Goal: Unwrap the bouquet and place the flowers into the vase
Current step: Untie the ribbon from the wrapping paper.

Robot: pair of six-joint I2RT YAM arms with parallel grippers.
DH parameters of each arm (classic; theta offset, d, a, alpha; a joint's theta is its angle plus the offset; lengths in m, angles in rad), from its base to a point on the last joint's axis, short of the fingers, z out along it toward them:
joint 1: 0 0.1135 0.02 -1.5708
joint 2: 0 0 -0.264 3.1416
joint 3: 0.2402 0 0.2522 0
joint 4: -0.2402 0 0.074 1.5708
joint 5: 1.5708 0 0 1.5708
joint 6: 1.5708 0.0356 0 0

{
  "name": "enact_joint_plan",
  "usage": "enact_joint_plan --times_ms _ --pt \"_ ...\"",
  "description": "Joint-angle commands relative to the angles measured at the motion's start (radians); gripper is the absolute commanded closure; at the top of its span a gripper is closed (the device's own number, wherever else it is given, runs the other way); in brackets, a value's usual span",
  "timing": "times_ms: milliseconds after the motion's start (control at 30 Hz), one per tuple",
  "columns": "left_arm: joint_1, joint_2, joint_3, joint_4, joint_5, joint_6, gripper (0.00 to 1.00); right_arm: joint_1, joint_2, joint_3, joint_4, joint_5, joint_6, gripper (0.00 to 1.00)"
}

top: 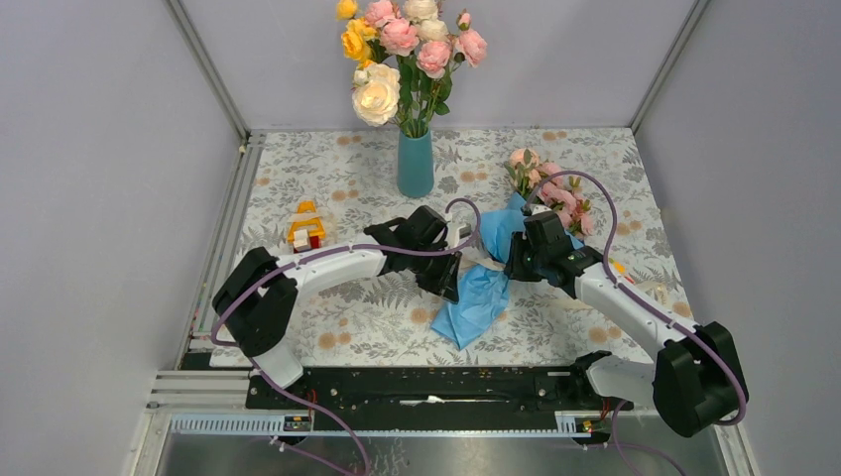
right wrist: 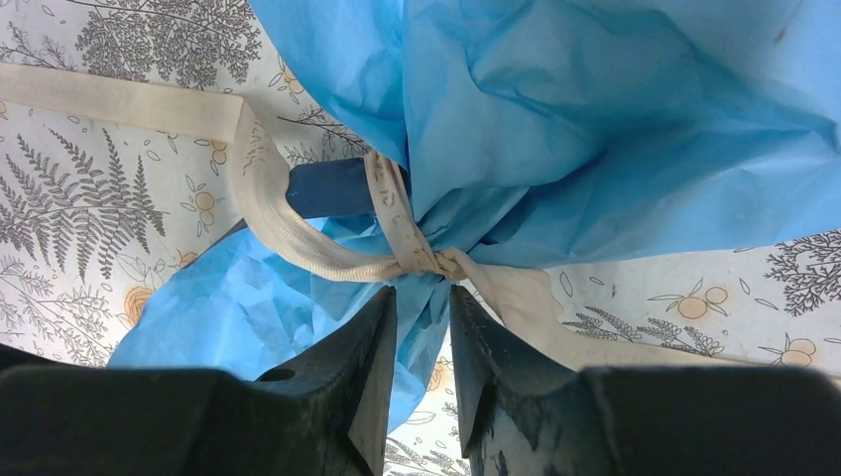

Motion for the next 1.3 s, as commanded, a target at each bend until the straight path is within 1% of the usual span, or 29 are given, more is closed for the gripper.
enact_joint_plan --times_ms 0,100,200,300,400,433,467,867,933,1000,1033,1100,1200,1267 --pt "-0.01 0.017 0.033 0.006 0.015 0.017 0.88 0.012 0.012 0.007 0.041 0.026 0.004 0.67" --pt "-0.012 0.023 0.038 -0.006 0.009 0.026 0.99 0.012 0.021 0.012 0.045 0.04 0.002 0.69" --pt "-0.015 0.024 0.044 -0.019 -0.002 0.037 1.0 0.014 0.041 0.015 0.051 0.055 -0.004 0.72" --pt "-0.016 0.023 0.043 -0.022 -0.006 0.042 1.0 0.015 0.064 0.018 0.057 0.062 -0.008 0.8" --pt "-0.018 0.028 0.045 -0.031 -0.012 0.048 1.0 0.015 0.065 0.022 0.053 0.085 -0.011 0.93" --pt "-0.018 0.03 0.046 -0.034 -0.014 0.051 1.0 0.015 0.059 0.024 0.047 0.091 -0.011 0.99" --pt "-0.018 0.031 0.046 -0.038 -0.016 0.054 1.0 0.014 0.052 0.026 0.042 0.096 -0.009 1.0" --pt "-0.019 0.031 0.044 -0.087 -0.057 0.095 1.0 0.014 -0.021 0.078 -0.059 0.186 0.007 1.0" --pt "-0.02 0.029 0.045 -0.087 -0.058 0.096 1.0 0.014 -0.031 0.076 -0.059 0.161 -0.004 1.0" --pt "-0.019 0.029 0.049 -0.088 -0.058 0.097 1.0 0.015 -0.042 0.067 -0.036 0.081 -0.041 1.0" --pt "-0.019 0.029 0.05 -0.09 -0.058 0.098 1.0 0.015 -0.046 0.059 -0.013 0.023 -0.075 0.99" --pt "-0.02 0.029 0.052 -0.091 -0.058 0.099 1.0 0.015 -0.044 0.055 -0.006 -0.046 -0.122 0.89" --pt "-0.02 0.03 0.056 -0.094 -0.057 0.101 1.0 0.015 -0.033 0.052 -0.02 -0.052 -0.194 0.79" --pt "-0.02 0.029 0.057 -0.095 -0.058 0.102 1.0 0.015 -0.021 0.052 -0.027 -0.04 -0.228 0.77"
